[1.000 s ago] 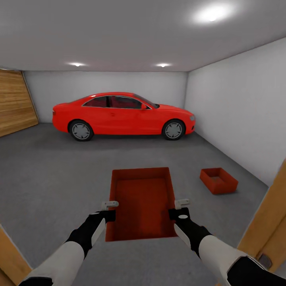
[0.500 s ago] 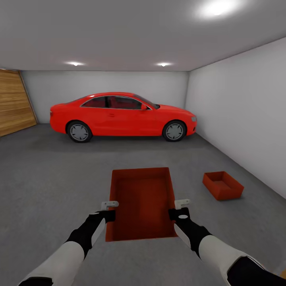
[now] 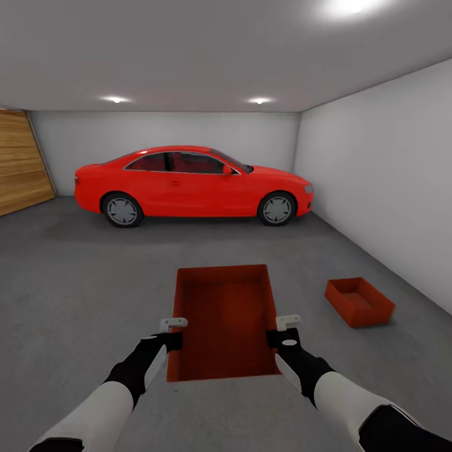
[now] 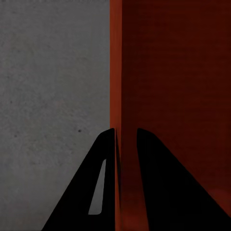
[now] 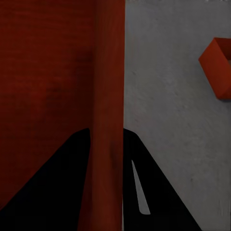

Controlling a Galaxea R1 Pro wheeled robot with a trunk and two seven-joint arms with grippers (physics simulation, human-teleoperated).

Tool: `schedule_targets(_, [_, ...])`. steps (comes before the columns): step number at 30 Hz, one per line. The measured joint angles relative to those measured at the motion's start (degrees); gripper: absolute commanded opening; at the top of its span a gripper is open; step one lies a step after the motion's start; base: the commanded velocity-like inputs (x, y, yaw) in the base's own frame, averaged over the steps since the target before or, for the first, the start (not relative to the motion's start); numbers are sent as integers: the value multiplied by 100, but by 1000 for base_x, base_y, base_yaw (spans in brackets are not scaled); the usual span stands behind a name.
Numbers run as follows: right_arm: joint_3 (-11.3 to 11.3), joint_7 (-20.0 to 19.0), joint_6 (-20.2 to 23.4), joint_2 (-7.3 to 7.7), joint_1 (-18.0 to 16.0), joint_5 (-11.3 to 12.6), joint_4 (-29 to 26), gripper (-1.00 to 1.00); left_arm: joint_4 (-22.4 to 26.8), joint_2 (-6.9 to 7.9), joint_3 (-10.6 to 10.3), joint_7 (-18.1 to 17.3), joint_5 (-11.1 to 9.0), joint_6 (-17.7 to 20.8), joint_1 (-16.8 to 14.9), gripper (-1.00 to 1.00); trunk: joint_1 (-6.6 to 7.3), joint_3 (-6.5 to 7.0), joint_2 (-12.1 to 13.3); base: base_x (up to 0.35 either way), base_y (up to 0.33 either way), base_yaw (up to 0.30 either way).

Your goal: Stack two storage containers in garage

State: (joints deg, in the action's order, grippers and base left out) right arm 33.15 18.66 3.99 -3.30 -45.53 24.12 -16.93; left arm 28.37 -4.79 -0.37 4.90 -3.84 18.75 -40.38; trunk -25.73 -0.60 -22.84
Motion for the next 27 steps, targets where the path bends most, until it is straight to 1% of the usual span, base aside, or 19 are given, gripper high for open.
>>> schedule_targets(27, [10,1,0,1,1,15,3,-100,-6,0,-3,0,1,1,-1,-100,0,0,0,321,0,0])
